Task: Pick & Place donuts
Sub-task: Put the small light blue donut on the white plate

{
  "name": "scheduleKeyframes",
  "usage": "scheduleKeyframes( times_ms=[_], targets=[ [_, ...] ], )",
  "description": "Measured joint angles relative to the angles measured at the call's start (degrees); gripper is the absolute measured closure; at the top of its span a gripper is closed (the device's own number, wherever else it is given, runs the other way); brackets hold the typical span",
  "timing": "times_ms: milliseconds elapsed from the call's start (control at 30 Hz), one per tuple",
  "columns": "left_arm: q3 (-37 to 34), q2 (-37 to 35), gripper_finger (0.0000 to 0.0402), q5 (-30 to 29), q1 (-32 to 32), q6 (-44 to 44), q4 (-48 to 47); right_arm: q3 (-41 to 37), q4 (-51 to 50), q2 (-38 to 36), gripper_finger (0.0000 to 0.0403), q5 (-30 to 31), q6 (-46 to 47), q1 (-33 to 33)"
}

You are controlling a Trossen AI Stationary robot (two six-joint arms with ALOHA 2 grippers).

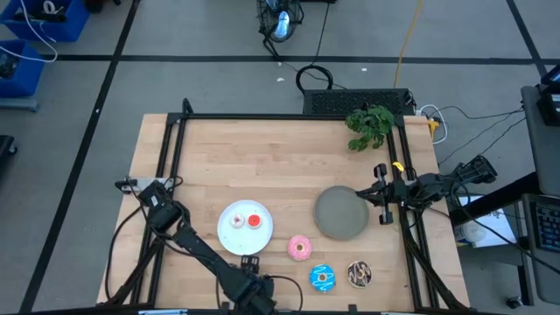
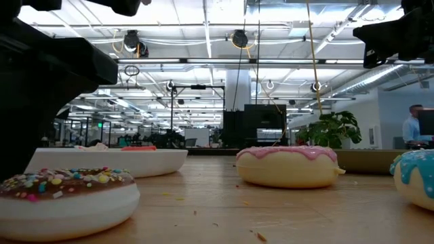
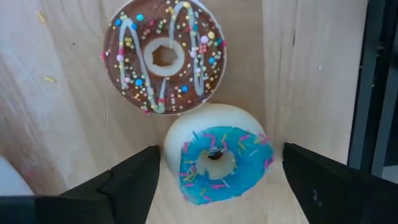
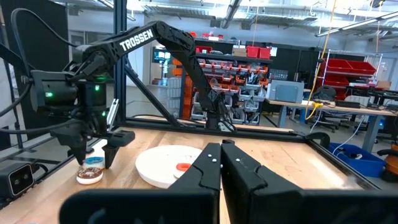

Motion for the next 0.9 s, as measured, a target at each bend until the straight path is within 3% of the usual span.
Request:
scheduleKeyframes(
  times_ms=[267,533,700,900],
  targets=[
    [-0.1,0.0,0.0163,0.5,0.9,-0.3,-0.2,0.0,0.0,0.0,0.0403,0.0,0.0,0.0],
    [-0.3,-0.9,0.0259,4.8,2.1,-0.4,-0.3,0.0,0.0,0.0,0.0403,0.0,0.0,0.0],
    [-0.2,-1.7,0.0286,5.3,2.3,-0.7,-0.2,0.0,0.0,0.0,0.0403,0.0,0.0,0.0],
    [3.4,-1.7,0.0288,5.0,2.3,-0.5,-3.8,0.0,0.0,0.0,0.0403,0.0,0.0,0.0]
  ],
)
